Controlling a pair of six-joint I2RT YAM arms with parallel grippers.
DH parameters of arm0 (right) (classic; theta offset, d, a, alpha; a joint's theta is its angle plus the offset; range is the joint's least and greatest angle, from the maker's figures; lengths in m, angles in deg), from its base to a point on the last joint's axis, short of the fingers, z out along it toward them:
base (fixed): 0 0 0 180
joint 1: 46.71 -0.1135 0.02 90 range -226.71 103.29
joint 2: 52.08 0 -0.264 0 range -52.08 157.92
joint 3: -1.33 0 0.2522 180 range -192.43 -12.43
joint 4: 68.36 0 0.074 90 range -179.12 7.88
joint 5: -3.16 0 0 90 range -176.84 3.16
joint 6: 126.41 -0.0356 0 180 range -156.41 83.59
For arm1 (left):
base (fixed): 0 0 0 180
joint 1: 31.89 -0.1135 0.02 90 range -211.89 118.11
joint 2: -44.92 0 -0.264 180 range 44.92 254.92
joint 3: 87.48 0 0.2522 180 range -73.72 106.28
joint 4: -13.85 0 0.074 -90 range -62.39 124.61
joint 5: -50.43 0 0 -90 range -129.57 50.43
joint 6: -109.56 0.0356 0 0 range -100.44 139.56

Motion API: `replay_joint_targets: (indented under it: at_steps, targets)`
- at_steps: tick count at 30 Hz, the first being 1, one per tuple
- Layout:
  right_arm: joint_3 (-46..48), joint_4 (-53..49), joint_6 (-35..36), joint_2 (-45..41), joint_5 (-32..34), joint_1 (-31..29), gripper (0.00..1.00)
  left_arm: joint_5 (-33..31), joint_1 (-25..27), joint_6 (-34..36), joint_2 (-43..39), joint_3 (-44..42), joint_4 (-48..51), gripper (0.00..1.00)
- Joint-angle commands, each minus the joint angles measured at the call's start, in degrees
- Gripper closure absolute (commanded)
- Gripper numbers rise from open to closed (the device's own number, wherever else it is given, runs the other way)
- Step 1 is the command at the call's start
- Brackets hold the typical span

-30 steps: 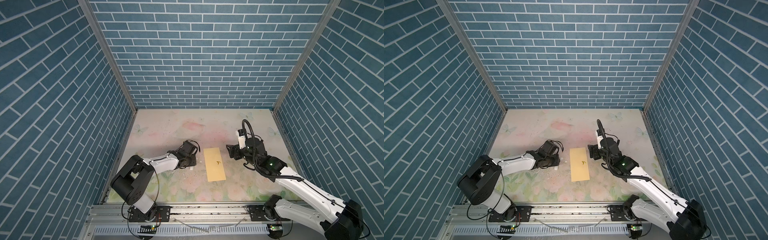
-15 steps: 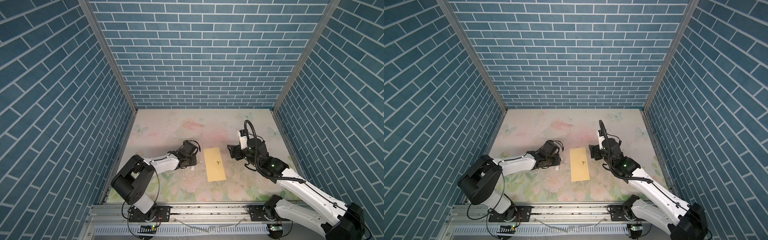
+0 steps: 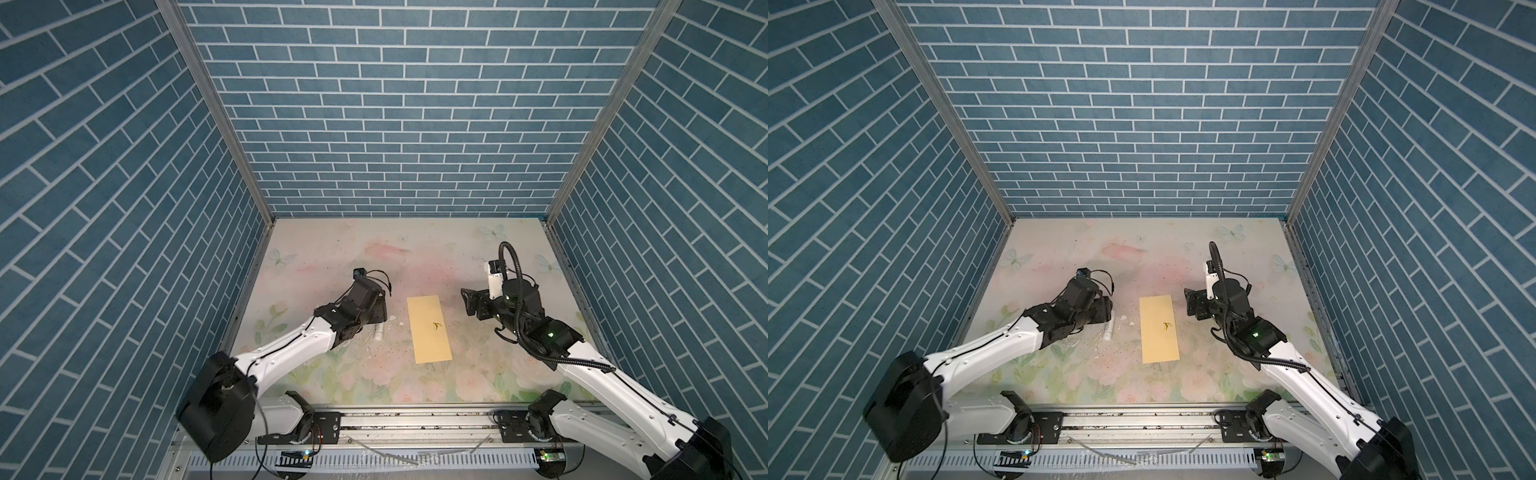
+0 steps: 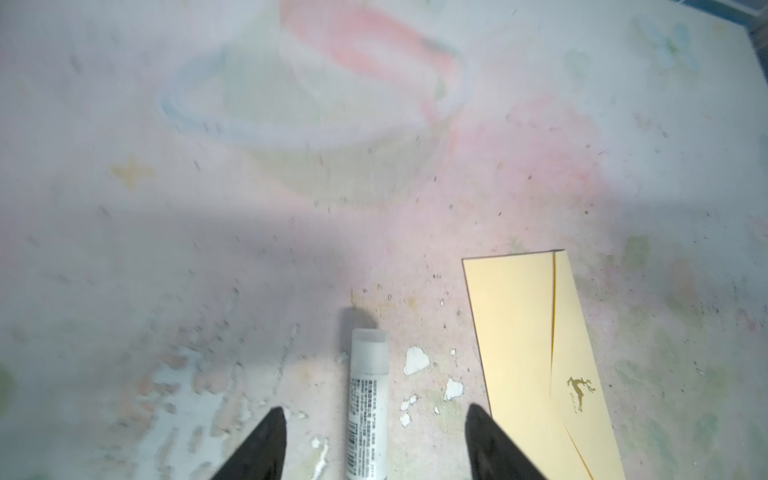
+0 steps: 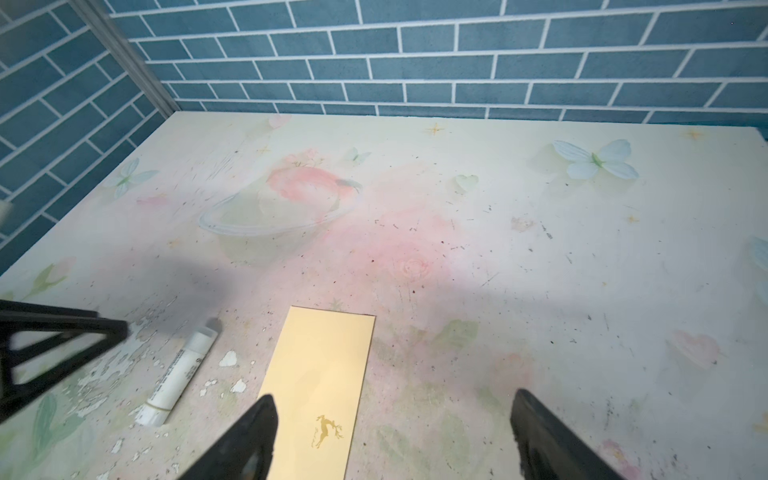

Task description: Place the letter into the envelope and seal it

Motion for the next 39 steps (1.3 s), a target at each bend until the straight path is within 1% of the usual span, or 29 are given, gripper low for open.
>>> replay_joint_targets:
  at_steps: [1,3,4,5,7,10,12,16,18,19,22,23,24,26,28,30,33,34,35,38,39]
  targets:
    - [2.0,2.6,2.5,-2.2,2.0,2.5,0.10,-11.0,-0.1,7.5,-7.6,0.6,3.3,0.18]
    - [3.6,3.9,3.9,-3.0,3.4,4.7,0.07,-16.2,-0.5,11.9,-11.9,-1.8,1.1,0.09]
    - [4.7,4.8,4.4,-3.4,3.7,6.4,0.07,-18.3,-1.2,14.2,-13.9,-3.8,-1.6,0.06]
    - [5.6,5.8,4.4,-3.7,3.6,8.0,0.06,-18.9,-2.2,16.0,-15.4,-6.3,-4.4,0.05]
    - [7.3,7.2,4.0,-3.8,2.0,11.7,0.06,-17.0,-5.7,16.5,-17.6,-10.3,-9.0,0.04]
    - [8.2,7.5,3.5,-3.5,-0.9,15.6,0.05,-11.2,-10.2,15.6,-18.1,-13.3,-11.9,0.03]
    - [8.7,7.6,3.4,-3.5,-2.5,17.0,0.05,-7.6,-11.8,14.3,-16.8,-13.8,-12.1,0.00]
    - [10.3,8.9,3.5,-3.2,-3.2,18.8,0.03,-3.9,-12.8,12.2,-13.4,-15.7,-14.5,0.00]
    - [11.7,10.5,4.0,-2.7,-2.3,20.0,0.02,-3.4,-13.6,11.7,-12.3,-17.3,-16.7,0.01]
    - [12.3,11.3,4.3,-2.4,-1.6,20.7,0.01,-3.7,-14.0,12.0,-12.2,-17.9,-17.6,0.00]
    - [15.3,15.7,5.7,-1.7,3.4,23.3,0.01,-8.4,-14.8,15.8,-12.0,-18.7,-20.3,0.00]
    - [15.8,17.0,5.3,-1.1,4.1,25.0,0.01,-10.1,-15.1,17.3,-12.1,-18.7,-21.1,0.00]
    - [15.8,18.0,5.6,-0.4,3.4,26.9,0.01,-11.8,-15.5,18.7,-12.2,-18.8,-22.4,0.00]
    - [16.1,21.1,7.1,1.2,3.6,28.9,0.02,-14.5,-16.2,21.1,-12.0,-19.2,-25.8,0.00]
    - [16.8,25.2,9.8,3.8,5.3,30.1,0.01,-15.9,-17.3,21.5,-11.9,-19.5,-29.1,0.00]
    - [17.9,30.6,11.4,8.4,7.1,31.9,0.02,-17.1,-18.4,22.9,-11.6,-19.7,-32.2,0.00]
    - [18.6,37.5,11.4,15.9,5.9,34.6,0.02,-21.8,-18.4,28.7,-11.5,-21.1,-37.7,0.00]
    - [19.0,40.6,11.7,18.3,5.2,34.9,0.02,-23.7,-18.6,29.5,-11.3,-21.5,-39.2,0.00]
    - [17.9,40.9,12.0,19.7,4.7,35.2,0.02,-23.3,-19.2,31.8,-11.3,-22.0,-41.0,0.00]
    - [18.3,48.9,14.1,23.6,2.2,35.6,0.02,-25.1,-20.2,38.2,-9.1,-24.8,-50.0,0.00]
    - [18.1,51.3,14.5,25.0,1.8,36.0,0.02,-23.5,-21.7,38.9,-7.3,-25.6,-52.9,0.00]
